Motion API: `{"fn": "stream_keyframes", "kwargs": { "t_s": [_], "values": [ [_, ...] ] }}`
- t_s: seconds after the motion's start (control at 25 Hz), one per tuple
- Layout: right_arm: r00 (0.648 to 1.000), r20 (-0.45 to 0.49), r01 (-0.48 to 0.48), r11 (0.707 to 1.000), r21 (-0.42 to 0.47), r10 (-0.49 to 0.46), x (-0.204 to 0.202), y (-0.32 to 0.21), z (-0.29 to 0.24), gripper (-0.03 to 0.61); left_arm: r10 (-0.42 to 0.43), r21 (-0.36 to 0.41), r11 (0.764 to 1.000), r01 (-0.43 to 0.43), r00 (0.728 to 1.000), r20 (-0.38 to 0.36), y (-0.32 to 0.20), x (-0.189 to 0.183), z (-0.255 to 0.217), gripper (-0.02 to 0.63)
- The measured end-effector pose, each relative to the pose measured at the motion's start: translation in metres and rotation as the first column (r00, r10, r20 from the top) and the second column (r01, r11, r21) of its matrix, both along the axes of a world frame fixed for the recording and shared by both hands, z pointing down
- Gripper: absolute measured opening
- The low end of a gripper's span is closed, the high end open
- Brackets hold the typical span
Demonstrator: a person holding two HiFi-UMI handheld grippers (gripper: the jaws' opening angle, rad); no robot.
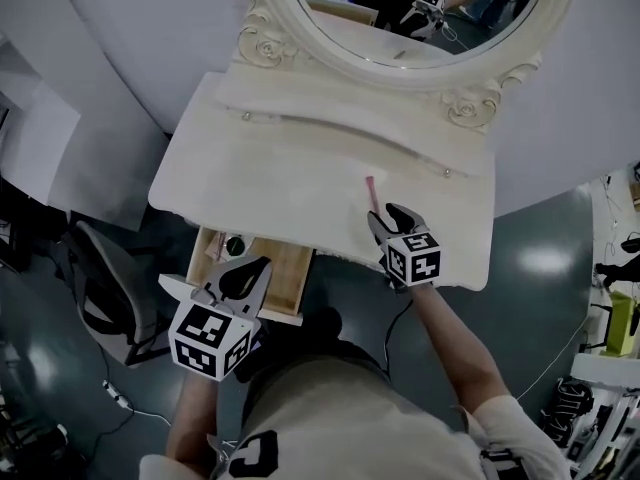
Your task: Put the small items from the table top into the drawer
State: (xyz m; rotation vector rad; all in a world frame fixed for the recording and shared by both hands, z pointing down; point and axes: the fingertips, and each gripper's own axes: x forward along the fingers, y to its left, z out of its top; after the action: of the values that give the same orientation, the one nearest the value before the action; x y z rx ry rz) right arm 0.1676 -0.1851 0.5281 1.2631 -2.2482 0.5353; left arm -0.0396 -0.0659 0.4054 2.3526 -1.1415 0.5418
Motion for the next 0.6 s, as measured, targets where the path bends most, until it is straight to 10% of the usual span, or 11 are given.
{"fn": "stream_keyframes", "kwargs": {
  "t_s": [0.6],
  "values": [
    [0.992,-0.111,-0.070,0.988,-0.139,0.055,0.020,-0.025,0.073,0.161,0.017,-0.054,0.998,-0.016,1.000,0.019,-0.002,0.001,0.015,0.065]
  ]
}}
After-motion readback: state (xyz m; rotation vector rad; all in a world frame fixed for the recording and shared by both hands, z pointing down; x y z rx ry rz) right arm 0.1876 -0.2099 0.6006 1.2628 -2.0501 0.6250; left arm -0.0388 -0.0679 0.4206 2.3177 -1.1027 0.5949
